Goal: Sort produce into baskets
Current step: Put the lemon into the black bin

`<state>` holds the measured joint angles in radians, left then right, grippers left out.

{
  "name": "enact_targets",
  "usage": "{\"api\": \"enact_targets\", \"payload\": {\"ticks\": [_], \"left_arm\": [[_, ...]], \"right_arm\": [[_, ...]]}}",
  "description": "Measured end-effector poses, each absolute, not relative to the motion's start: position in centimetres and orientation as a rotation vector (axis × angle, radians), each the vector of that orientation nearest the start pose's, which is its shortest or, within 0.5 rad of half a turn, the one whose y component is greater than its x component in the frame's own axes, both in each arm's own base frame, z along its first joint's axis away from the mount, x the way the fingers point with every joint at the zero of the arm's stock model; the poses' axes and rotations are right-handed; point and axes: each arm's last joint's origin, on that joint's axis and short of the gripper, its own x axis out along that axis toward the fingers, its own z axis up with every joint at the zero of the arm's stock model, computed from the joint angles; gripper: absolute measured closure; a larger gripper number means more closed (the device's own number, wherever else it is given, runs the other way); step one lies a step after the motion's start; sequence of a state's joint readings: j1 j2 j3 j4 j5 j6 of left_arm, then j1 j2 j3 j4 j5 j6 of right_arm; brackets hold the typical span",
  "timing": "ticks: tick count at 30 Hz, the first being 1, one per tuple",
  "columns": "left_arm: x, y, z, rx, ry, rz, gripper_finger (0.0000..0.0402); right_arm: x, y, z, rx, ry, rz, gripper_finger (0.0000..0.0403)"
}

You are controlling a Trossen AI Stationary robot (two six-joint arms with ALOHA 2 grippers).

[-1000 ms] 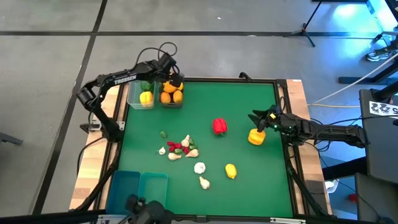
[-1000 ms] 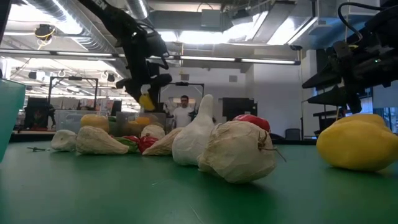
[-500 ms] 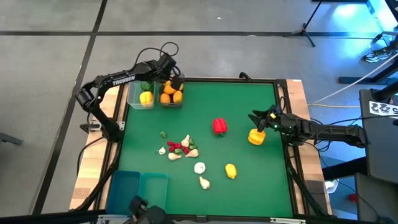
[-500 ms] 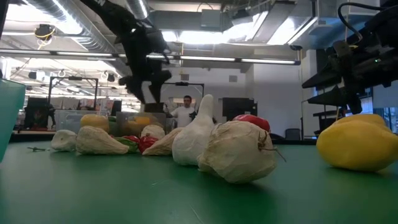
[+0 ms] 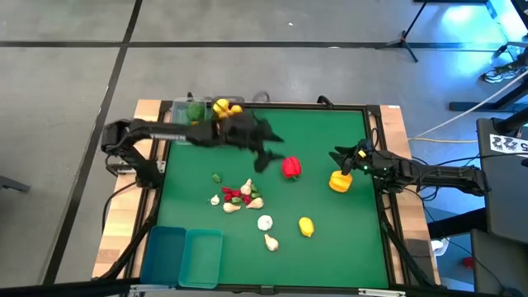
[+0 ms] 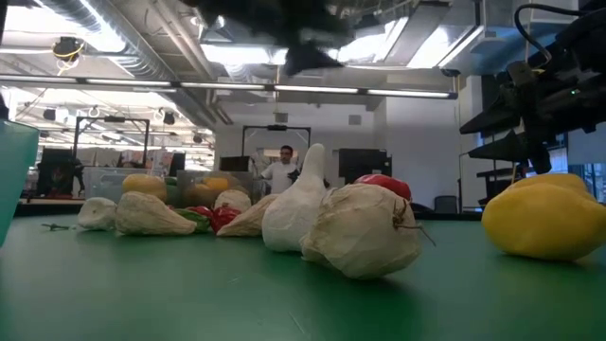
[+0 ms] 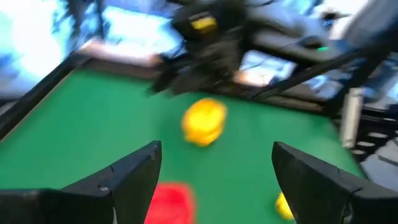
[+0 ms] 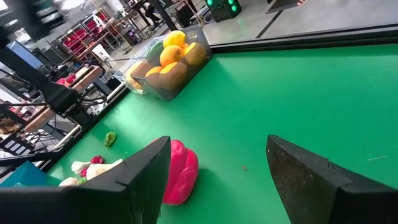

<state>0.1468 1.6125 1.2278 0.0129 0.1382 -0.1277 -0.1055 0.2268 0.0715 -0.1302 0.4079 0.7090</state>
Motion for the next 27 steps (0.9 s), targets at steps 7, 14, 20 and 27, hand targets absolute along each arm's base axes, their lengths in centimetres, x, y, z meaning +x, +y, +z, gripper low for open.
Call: {"api": "enact_targets", "payload": {"ticks": [7,14,20,27], "left_arm": [[40.7,-1.8,26.2,-0.122,0.255,-0.062,0.0100],[44.0,-5.0,21.0,-0.201,0.276,-0.118,0.0100],[47.5,-6.7,18.8,-0.179,0.296,-0.147,0.0100],[49.2,-7.7,16.8,-0.169,0.428,-0.150,0.0100]], "right_arm": [[10.3,-2.2,15.8,0.646,0.096,-0.580,0.0142],[10.4,-2.1,15.7,0.657,0.118,-0.526,0.0142],[10.4,-2.0,15.7,0.662,0.137,-0.486,0.0142],[10.4,-2.0,15.7,0.651,0.143,-0.490,0.0142]]}}
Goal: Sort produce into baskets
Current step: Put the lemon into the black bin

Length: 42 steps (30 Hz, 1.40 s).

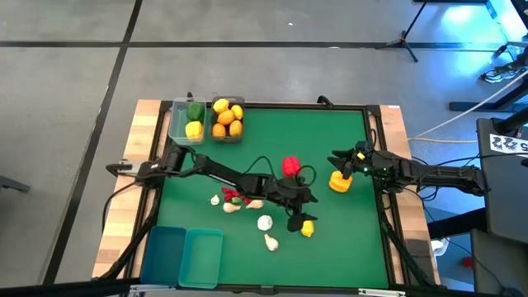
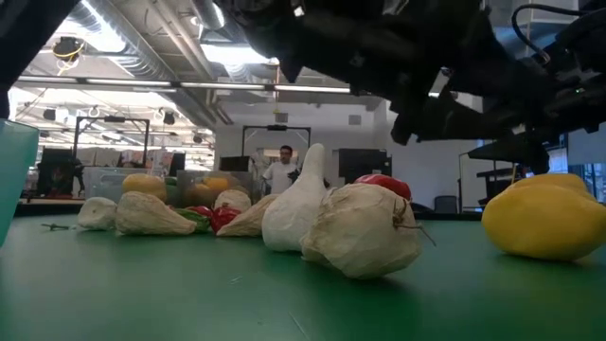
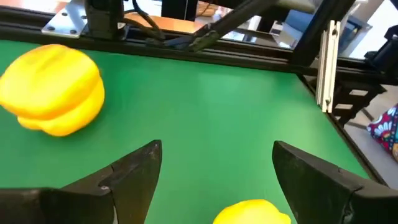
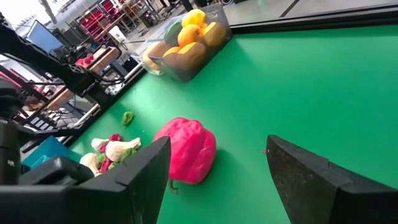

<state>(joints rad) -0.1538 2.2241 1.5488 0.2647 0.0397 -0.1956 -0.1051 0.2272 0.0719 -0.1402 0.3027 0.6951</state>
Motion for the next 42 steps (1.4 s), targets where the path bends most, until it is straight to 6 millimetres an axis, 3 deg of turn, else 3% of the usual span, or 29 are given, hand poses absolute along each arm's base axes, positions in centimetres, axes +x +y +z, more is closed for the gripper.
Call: {"api": "enact_targets", "payload": {"ticks": [13,24,34,42], "left_arm": [[49.3,-9.6,18.2,-0.146,0.542,-0.188,0.0100],[49.8,-9.8,19.3,-0.140,0.442,-0.148,0.0100],[50.1,-9.6,20.1,-0.347,0.364,-0.024,0.0100],[50.2,-8.1,19.6,-0.533,0.432,-0.019,0.0080]], "right_arm": [[10.3,-2.0,15.5,0.625,0.163,-0.494,0.0142],[10.4,-1.9,15.5,0.630,0.176,-0.469,0.0142],[10.4,-1.8,15.4,0.634,0.194,-0.430,0.0142],[10.4,-1.8,15.4,0.613,0.198,-0.427,0.0142]]}}
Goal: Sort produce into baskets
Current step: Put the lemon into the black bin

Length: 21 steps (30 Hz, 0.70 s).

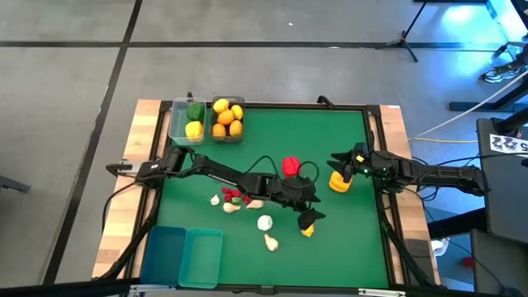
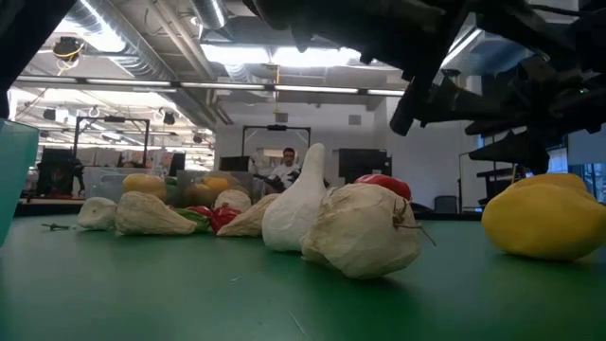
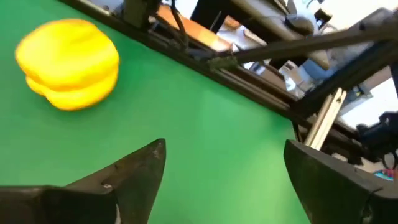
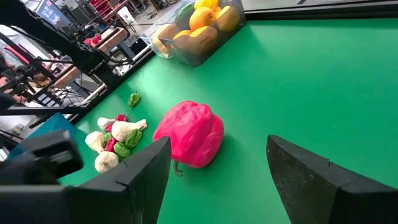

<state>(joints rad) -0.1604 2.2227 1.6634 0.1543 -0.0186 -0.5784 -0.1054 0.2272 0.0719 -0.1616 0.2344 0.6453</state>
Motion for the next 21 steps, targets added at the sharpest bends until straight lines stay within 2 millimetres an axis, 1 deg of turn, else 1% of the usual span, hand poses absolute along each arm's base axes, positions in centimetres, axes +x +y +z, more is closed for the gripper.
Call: {"api": "enact_targets", "payload": {"ticks": [5,9,11,15,17,19,21], "left_arm": [[50.5,-7.4,20.1,-0.576,0.383,-0.033,0.0043],[50.5,-7.3,20.0,-0.534,0.393,-0.047,0.0017],[50.4,-7.9,19.9,-0.457,0.397,-0.050,0.0012],[49.9,-9.8,19.7,-0.241,0.400,-0.032,0.0011],[49.8,-10.5,19.6,-0.180,0.401,-0.039,0.0011],[49.8,-11.0,19.0,-0.153,0.412,-0.043,0.0011],[49.9,-11.5,17.6,-0.146,0.434,-0.046,0.0011]], "right_arm": [[10.4,-1.8,15.4,0.613,0.198,-0.427,0.0142],[10.4,-1.8,15.5,0.613,0.197,-0.427,0.0142],[10.4,-1.8,15.5,0.613,0.197,-0.427,0.0142],[10.4,-1.8,15.5,0.609,0.198,-0.426,0.0142],[10.4,-1.8,15.5,0.599,0.200,-0.424,0.0142],[10.4,-1.8,15.5,0.591,0.202,-0.423,0.0142],[10.4,-1.8,15.5,0.589,0.202,-0.423,0.0142]]}}
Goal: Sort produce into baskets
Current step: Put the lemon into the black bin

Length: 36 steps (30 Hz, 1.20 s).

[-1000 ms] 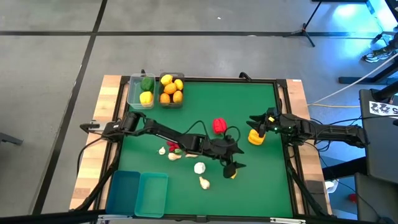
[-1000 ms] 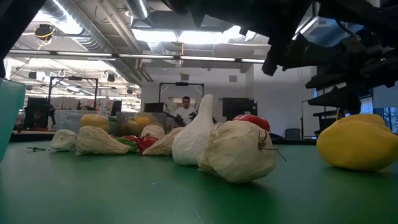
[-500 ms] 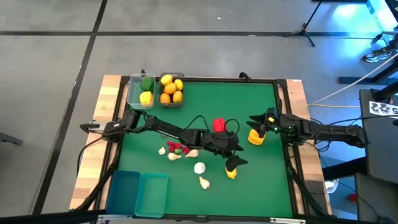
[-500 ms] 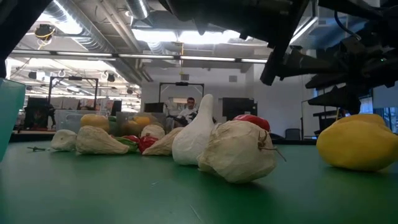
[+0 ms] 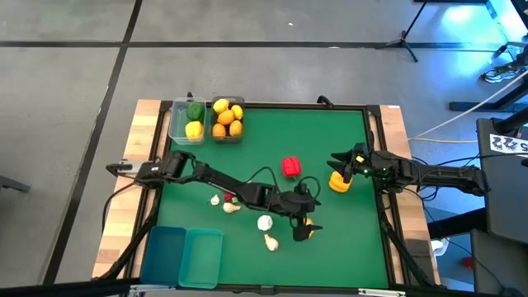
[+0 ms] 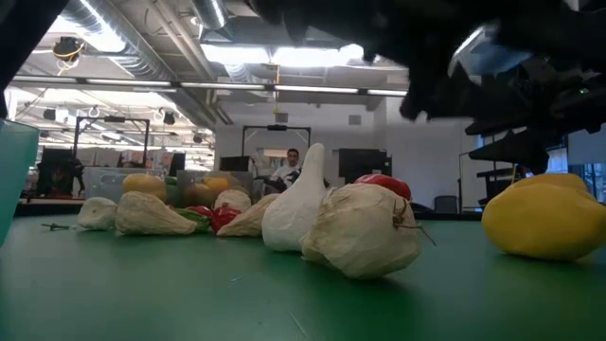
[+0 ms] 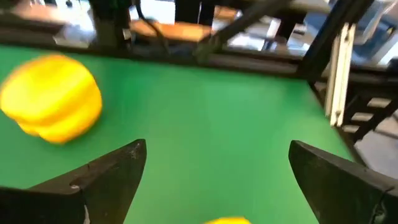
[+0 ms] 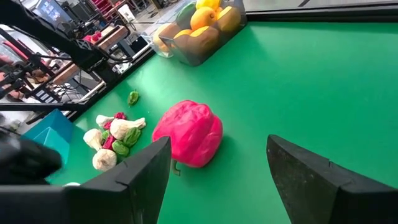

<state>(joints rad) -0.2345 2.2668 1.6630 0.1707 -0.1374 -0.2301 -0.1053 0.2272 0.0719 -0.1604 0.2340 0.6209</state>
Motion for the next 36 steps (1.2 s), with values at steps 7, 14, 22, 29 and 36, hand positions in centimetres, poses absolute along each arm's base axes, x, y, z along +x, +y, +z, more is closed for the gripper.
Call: {"api": "enact_targets", "payload": {"ticks": [7,14,22,29,36], "left_arm": [[50.2,-12.3,12.8,-0.253,0.539,-0.015,0.0011],[50.1,-13.1,9.8,-0.280,0.595,0.000,0.0011],[50.0,-13.9,9.0,-0.297,0.595,0.020,0.0011],[50.0,-13.9,8.9,-0.304,0.592,0.038,0.0011],[49.9,-14.0,8.9,-0.315,0.596,0.044,0.0014]], "right_arm": [[10.4,-1.8,15.5,0.589,0.201,-0.423,0.0142],[10.4,-1.8,15.5,0.588,0.202,-0.423,0.0142],[10.4,-1.8,15.5,0.588,0.202,-0.423,0.0142],[10.4,-1.8,15.5,0.588,0.202,-0.423,0.0142],[10.4,-1.8,15.5,0.588,0.201,-0.423,0.0142]]}}
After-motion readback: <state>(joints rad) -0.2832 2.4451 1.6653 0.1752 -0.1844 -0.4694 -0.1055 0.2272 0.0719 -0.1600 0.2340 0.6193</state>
